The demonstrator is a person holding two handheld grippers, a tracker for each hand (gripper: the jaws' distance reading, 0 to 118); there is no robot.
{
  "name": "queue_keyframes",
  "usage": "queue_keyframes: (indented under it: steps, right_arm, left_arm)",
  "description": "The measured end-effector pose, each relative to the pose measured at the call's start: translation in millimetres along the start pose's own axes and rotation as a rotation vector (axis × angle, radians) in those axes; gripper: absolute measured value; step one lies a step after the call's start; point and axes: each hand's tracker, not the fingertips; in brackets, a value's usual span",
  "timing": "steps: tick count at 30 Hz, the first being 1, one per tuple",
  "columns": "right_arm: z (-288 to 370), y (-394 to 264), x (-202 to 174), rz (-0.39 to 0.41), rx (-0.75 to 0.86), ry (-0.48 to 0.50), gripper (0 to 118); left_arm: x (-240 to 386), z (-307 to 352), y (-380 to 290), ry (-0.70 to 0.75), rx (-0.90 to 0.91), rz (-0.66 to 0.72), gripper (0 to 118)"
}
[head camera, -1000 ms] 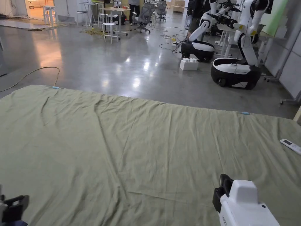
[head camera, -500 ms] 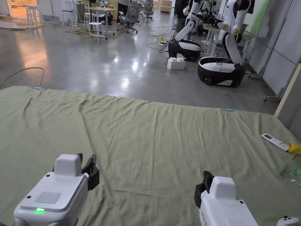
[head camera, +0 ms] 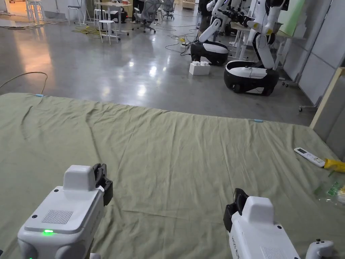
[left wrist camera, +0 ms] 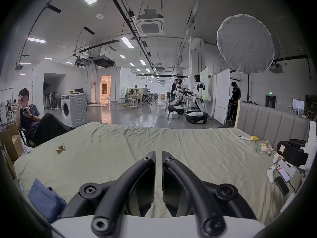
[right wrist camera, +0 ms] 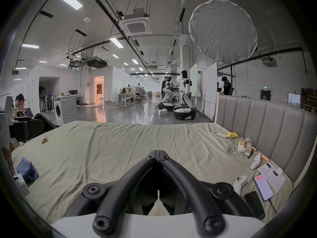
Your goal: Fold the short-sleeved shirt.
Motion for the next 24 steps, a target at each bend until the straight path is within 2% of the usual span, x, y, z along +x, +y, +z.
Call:
queue_keyframes:
  steps: [10,18,19,20,21,22,24]
  right_arm:
    - [-2,0,-3,-0.015,0.019,-0.023,0]
    - [-1,1,-13,0.017,0.030,-0.006,1]
    - [-1,0,-14,0.028,0.033,-0.009,4]
    - [-1,0,-15,0.041,0.036,-0.008,14]
    - [-2,-1,-16,0.033,0.030,-0.008,29]
    - [-2,-1,-16,0.035,0.031,-0.007,47]
    - [-1,-2,-17,0.028,0.023,-0.004,55]
  left_arm:
    - [-2,2,-8,-0.002,-0.012,-0.023,6]
    - [-12,5,-7,0.013,-0.015,0.004,6]
    - [-14,5,-7,0.013,-0.014,0.004,7]
    - [-14,5,-7,0.018,-0.007,0.001,7]
    - [-14,5,-7,0.023,-0.004,-0.003,8]
    - [-13,6,-7,0.025,-0.003,-0.006,15]
    - [-14,6,-7,0.026,0.003,-0.006,40]
